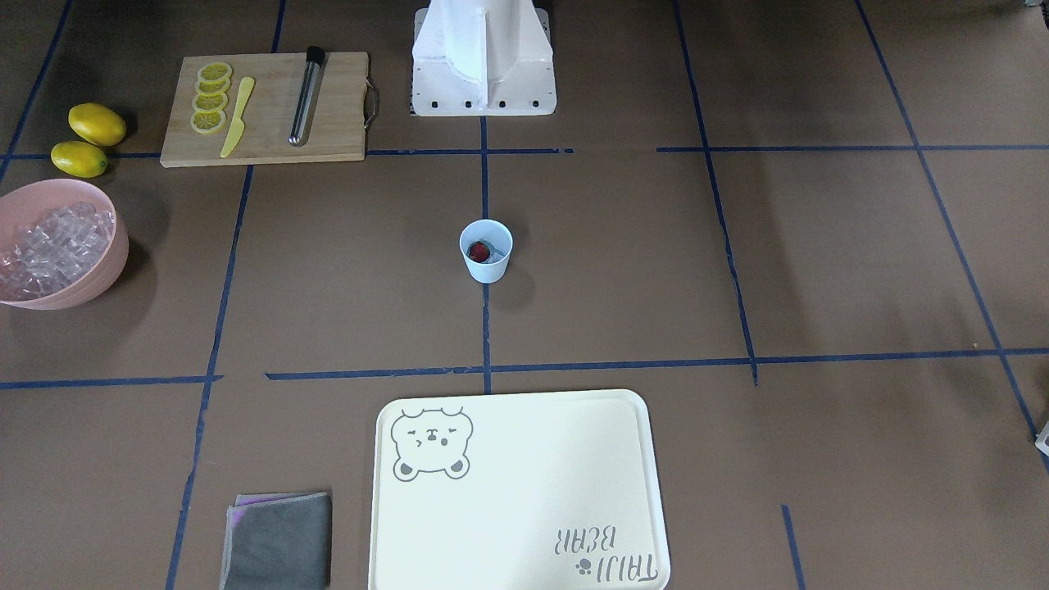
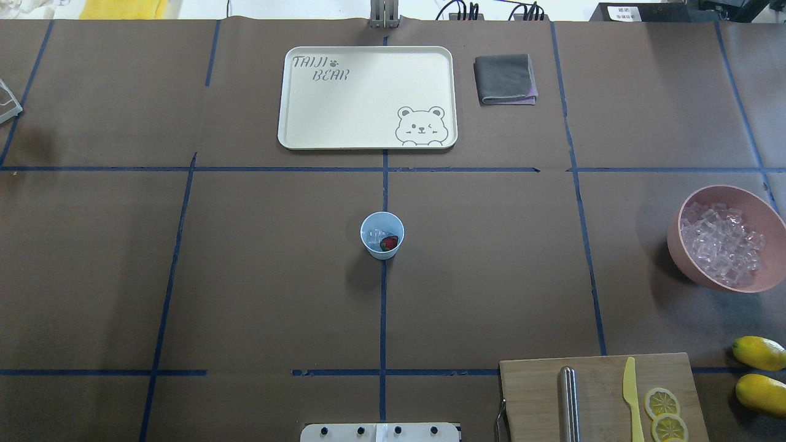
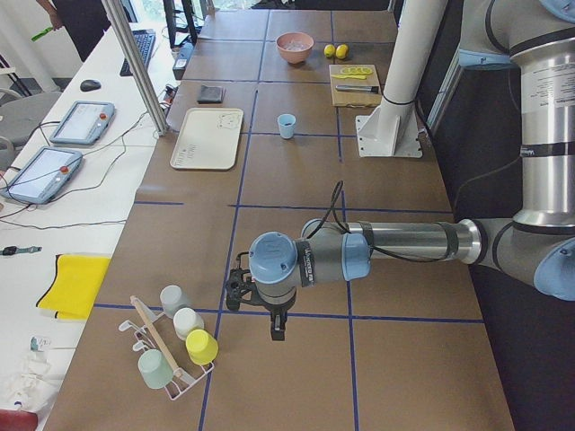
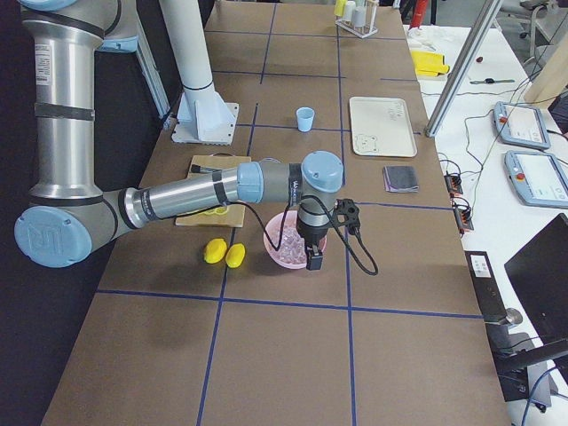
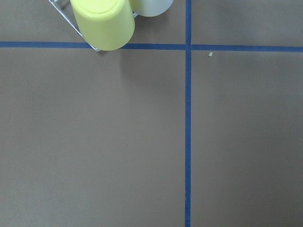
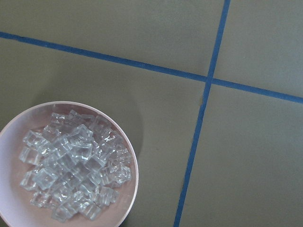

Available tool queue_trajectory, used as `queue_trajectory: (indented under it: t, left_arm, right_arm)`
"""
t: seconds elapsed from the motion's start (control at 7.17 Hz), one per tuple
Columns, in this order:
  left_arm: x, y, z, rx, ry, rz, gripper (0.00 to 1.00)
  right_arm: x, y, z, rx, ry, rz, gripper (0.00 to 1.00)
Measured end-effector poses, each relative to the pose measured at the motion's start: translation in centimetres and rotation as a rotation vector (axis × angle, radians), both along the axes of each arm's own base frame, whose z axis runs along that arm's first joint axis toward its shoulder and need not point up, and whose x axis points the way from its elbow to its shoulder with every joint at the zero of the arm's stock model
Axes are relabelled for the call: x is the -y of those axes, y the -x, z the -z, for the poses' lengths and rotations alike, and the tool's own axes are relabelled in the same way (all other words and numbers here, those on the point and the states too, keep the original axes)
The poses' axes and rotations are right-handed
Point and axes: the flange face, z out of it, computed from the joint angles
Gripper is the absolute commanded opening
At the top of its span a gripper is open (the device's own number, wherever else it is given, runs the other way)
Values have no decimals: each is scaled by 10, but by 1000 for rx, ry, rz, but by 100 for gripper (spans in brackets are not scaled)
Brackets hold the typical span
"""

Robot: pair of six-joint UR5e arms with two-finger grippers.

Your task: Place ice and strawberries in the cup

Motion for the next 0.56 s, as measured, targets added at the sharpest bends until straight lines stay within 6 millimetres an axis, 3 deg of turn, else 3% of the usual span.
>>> queue_trajectory:
  t: [0.56]
  left_arm:
    - [3,-2,15,42,21,22,100]
  right_arm:
    - [-2,6,-9,-7,11,15,100]
